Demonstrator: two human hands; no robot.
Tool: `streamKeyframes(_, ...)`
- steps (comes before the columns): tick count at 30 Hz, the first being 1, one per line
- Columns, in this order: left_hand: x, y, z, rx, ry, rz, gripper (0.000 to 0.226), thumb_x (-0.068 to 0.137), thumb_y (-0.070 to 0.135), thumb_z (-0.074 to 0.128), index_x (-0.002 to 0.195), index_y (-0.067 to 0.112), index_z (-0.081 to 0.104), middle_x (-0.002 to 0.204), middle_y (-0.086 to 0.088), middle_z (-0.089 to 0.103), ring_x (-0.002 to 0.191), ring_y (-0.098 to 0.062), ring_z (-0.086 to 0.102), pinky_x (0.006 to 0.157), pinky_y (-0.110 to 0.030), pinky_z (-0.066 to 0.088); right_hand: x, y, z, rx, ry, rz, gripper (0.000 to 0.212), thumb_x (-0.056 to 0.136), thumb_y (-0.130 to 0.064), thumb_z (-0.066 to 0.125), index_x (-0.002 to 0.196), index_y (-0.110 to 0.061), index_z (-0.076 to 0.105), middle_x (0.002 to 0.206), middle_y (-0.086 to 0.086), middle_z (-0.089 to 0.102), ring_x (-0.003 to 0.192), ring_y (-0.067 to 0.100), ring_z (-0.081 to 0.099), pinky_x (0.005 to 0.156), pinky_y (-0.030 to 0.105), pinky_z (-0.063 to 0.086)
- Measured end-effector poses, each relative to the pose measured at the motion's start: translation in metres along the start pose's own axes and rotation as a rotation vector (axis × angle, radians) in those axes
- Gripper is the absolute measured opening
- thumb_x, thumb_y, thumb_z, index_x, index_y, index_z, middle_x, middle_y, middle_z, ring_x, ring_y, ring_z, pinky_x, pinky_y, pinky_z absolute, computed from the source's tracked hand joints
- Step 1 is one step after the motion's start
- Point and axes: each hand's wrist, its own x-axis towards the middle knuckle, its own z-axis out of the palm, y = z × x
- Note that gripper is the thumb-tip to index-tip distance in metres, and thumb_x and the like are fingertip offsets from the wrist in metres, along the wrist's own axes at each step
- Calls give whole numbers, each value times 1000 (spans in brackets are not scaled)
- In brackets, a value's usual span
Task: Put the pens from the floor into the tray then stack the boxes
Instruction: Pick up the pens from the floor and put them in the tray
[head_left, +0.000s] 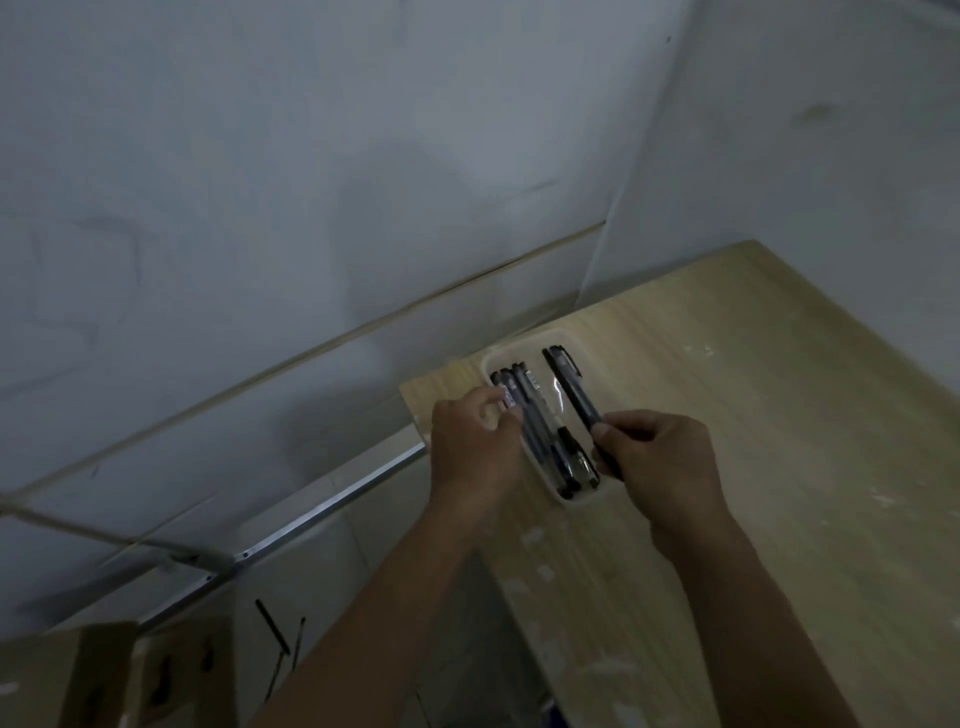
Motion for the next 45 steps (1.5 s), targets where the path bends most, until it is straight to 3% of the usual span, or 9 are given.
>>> streamKeyframes(4, 8, -6, 16, 149, -30, 68, 48, 92, 28, 57, 138, 29, 44, 130, -8, 41, 103, -20, 51, 83, -28, 40, 29, 9, -5, -183, -15, -25, 15, 84, -11, 68, 70, -15, 72, 62, 9, 70, 61, 22, 67, 59, 32, 54)
streamKeyframes(11, 7, -14, 22, 164, -31, 132, 70, 93, 19, 57, 150, 33, 18, 130, -5, 49, 120, -21, 49, 91, -30, 42, 46, 9, 6, -498, -165, -149, 11, 86, -10, 66, 89, -4, 74, 75, 9, 68, 61, 14, 59, 52, 19, 45)
streamKeyframes(14, 8, -17, 20, 151, -58, 136, 74, 93, 22, 56, 151, 34, 11, 137, -3, 46, 125, -18, 46, 94, -28, 39, 43, 9, 9, -641, -154, -227, 16, 86, -7, 62, 93, 4, 72, 86, 17, 72, 67, 22, 62, 61, 30, 53)
streamKeyframes(16, 9, -19, 19, 150, -67, 140, 74, 94, 24, 56, 150, 35, 10, 133, 0, 46, 122, -16, 46, 92, -28, 38, 40, 11, 11, -676, -126, -293, 20, 86, -2, 58, 99, 8, 68, 93, 21, 71, 80, 29, 66, 73, 39, 55)
streamKeyframes(20, 8, -22, 18, 161, -75, 165, 74, 94, 28, 56, 151, 34, 9, 113, 10, 39, 107, -8, 43, 85, -26, 36, 33, 17, 12, -702, -82, -389, 19, 87, 0, 54, 99, 6, 68, 93, 22, 70, 83, 33, 65, 75, 43, 55)
streamKeyframes(26, 9, -25, 17, 165, -81, 176, 74, 93, 32, 56, 150, 35, 9, 111, 13, 38, 104, -7, 42, 84, -27, 35, 29, 25, 14, -823, -104, -466, 15, 85, -1, 53, 85, -3, 68, 75, 9, 58, 70, 25, 55, 59, 31, 40)
streamKeyframes(35, 9, -29, 9, 111, -103, 197, 72, 90, 41, 58, 148, 41, 16, 120, 10, 49, 104, -7, 50, 76, -18, 42, 24, 18, 8, -665, -26, -425, 19, 87, -8, 60, 97, 8, 66, 91, 21, 68, 80, 32, 63, 75, 44, 54)
streamKeyframes(40, 1, -36, -10, -50, -80, 137, 61, 91, 36, 57, 145, 38, 30, 117, -1, 62, 99, -21, 66, 85, -44, 57, 5, 5, 12, -559, -7, -479, 20, 88, -10, 60, 104, 0, 68, 101, 19, 69, 88, 30, 64, 81, 45, 54)
streamKeyframes(45, -19, -59, -56, -153, -58, 44, 16, 93, 33, 56, 106, 32, 65, 97, 2, 71, 76, -13, 71, 69, -35, 60, -29, -18, 40, -427, -63, -594, 30, 88, -16, 63, 116, -7, 66, 112, 11, 70, 94, 19, 64, 83, 34, 53)
